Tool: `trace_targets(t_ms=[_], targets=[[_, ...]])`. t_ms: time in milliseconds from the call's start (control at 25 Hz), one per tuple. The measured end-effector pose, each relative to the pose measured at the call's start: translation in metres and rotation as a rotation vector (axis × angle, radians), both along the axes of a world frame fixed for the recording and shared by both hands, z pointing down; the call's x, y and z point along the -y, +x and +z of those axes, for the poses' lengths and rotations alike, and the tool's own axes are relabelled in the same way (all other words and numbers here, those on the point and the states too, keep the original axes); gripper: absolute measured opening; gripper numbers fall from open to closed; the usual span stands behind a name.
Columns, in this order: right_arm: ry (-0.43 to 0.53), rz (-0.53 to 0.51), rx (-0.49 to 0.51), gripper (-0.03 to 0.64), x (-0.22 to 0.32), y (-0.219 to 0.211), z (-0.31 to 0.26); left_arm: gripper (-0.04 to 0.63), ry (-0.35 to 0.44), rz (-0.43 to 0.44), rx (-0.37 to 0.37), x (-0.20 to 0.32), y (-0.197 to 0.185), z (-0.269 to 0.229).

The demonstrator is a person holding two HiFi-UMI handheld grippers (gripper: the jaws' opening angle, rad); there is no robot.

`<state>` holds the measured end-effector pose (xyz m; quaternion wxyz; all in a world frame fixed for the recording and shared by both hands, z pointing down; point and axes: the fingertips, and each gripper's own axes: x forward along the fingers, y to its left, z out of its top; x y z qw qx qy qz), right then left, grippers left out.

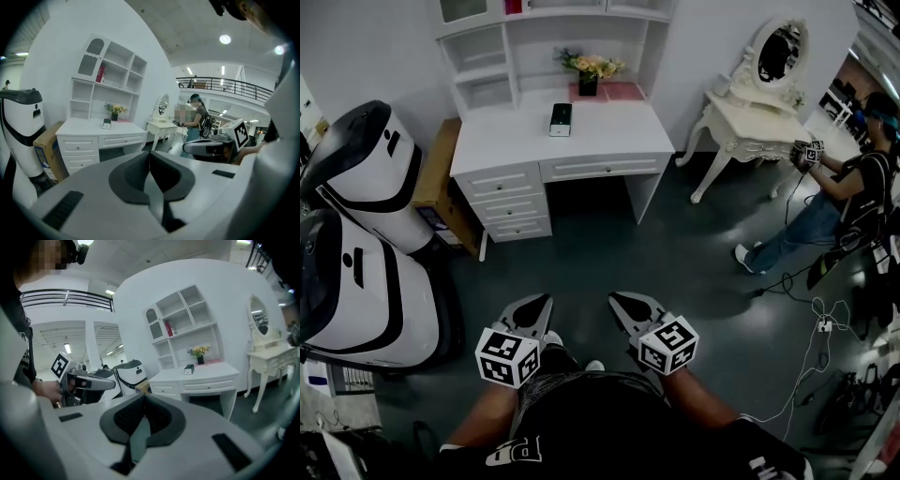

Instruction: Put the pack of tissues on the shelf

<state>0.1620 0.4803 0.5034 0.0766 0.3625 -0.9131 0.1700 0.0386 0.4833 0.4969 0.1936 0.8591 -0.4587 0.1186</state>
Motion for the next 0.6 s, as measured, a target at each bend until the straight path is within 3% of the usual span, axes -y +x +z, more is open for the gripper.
trace_targets(t_ms=[280,600], targets=[[-0.037,0.006,-0.016,0.009,0.026,-0.012,0.012,0.015,-0.042,-0.002,-0.005,0.026,-0.014,0.015],[-0.043,-0.001,-0.04,0.009,0.081,-0.038,0.007,0.015,-0.032,0.021,-0.014,0.086,-0.033,0.006]])
